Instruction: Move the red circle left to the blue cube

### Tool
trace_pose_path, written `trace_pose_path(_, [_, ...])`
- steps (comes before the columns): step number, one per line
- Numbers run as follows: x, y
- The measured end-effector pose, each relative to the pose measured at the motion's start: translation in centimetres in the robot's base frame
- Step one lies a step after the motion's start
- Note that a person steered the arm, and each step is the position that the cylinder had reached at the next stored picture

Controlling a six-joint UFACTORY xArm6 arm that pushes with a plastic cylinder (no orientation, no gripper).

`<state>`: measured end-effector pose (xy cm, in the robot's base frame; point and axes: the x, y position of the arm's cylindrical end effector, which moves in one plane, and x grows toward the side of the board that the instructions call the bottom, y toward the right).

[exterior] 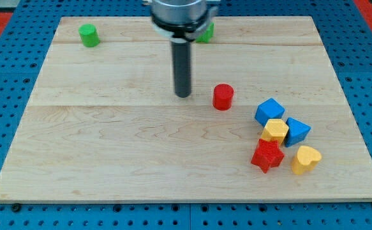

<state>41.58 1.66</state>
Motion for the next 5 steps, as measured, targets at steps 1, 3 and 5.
trace_pose_path(1, [0.7, 3.7])
trace_pose_path(3, [4.0, 9.6])
trace_pose_path(5, [4.4, 9.3])
